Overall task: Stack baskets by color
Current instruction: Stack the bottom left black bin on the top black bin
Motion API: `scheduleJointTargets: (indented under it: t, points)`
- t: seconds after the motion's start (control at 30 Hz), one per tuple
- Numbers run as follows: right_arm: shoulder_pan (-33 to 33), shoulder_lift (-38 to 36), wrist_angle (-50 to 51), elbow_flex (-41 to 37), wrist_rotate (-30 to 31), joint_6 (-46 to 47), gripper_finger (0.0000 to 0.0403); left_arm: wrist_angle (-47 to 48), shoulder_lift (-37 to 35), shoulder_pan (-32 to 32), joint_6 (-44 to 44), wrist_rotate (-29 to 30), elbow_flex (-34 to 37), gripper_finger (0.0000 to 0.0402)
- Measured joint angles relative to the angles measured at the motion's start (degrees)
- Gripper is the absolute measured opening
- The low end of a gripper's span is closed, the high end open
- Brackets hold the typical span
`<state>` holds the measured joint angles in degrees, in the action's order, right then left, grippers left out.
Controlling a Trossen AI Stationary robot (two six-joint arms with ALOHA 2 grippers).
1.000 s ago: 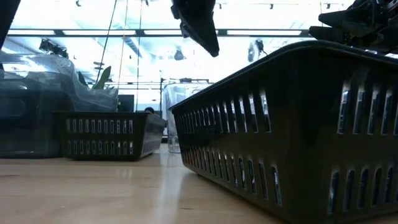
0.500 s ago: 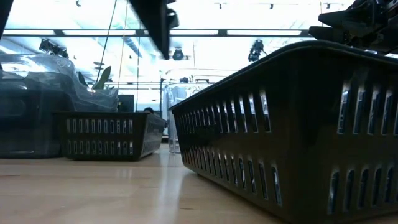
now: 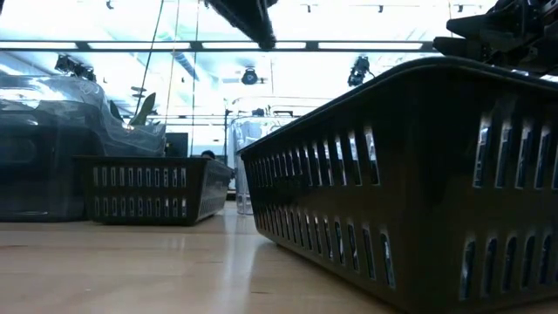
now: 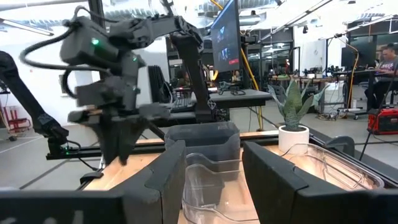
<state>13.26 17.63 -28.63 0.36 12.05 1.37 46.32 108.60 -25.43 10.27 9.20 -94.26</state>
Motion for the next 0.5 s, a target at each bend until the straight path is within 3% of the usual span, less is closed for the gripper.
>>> scheduleJointTargets:
  t: [0.23,0.5]
  points:
    - [0.0,0.0,0.1,0.0,0.0,0.0,0.0165,-0.7,4.5,-2.4,-1.0,1.1,0.1,0.0135]
    - [0.0,0.0,0.0,0.0,0.0,0.0,0.0165,-3.7,6.5,2.0,14.4,1.3,0.0,0.0135]
